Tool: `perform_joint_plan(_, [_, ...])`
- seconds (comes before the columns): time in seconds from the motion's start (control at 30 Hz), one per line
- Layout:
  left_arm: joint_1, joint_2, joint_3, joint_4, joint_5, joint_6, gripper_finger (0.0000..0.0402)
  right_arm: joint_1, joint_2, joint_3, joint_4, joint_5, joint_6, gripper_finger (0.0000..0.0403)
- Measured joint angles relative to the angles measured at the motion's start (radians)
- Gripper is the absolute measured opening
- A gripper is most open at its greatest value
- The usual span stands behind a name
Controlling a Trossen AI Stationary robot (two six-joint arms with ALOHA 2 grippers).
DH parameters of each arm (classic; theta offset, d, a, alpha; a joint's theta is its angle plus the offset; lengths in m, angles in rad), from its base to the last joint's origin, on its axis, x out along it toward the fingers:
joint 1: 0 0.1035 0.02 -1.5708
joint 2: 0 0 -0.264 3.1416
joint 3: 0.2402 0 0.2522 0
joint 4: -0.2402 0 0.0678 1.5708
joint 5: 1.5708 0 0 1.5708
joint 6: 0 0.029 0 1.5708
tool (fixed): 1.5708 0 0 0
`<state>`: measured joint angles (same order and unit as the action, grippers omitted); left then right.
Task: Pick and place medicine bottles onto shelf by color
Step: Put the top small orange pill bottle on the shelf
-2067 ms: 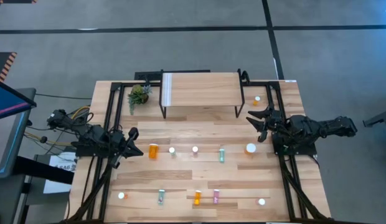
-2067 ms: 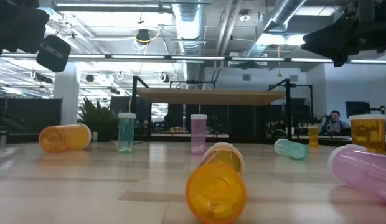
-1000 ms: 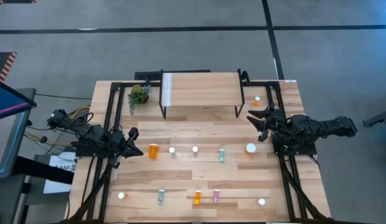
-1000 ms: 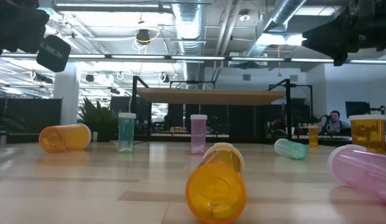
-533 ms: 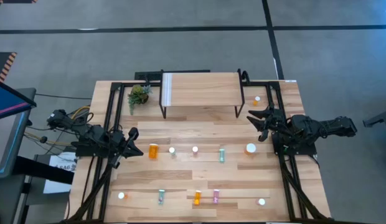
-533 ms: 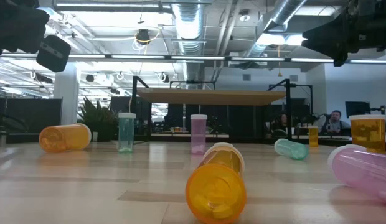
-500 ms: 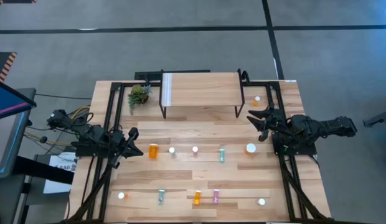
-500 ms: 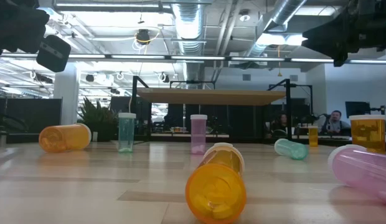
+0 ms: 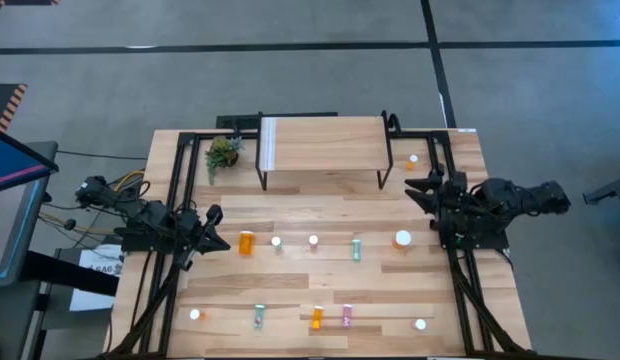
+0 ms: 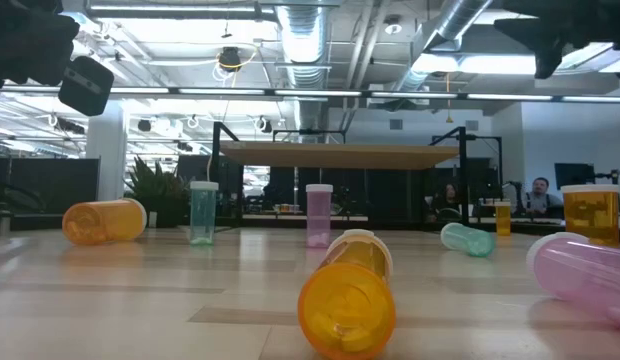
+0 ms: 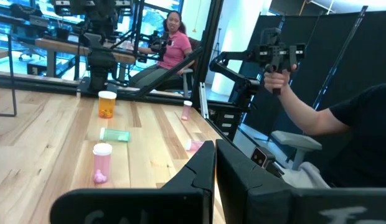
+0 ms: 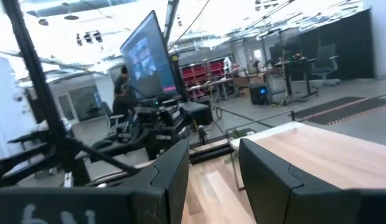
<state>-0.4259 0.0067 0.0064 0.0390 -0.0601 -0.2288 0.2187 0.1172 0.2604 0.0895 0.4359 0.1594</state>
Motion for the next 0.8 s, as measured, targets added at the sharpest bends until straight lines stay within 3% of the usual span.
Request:
perform_joint_plan(0.13, [0.0,0.0,0.0,0.0,0.0,0.0,0.0,0.017,0.0,0.0,0.032,-0.002,-0.009,0.0163])
perform_joint_plan(0.3, [0.0,0.0,0.0,0.0,0.0,0.0,0.0,0.043,0.001,0.0,0.05,-0.095,0.002,0.016])
perform_joint_plan(0.8, [0.0,0.0,0.0,0.0,0.0,0.0,0.0,0.094,0.001,0.0,-0.002,-0.094,0.009,0.0123])
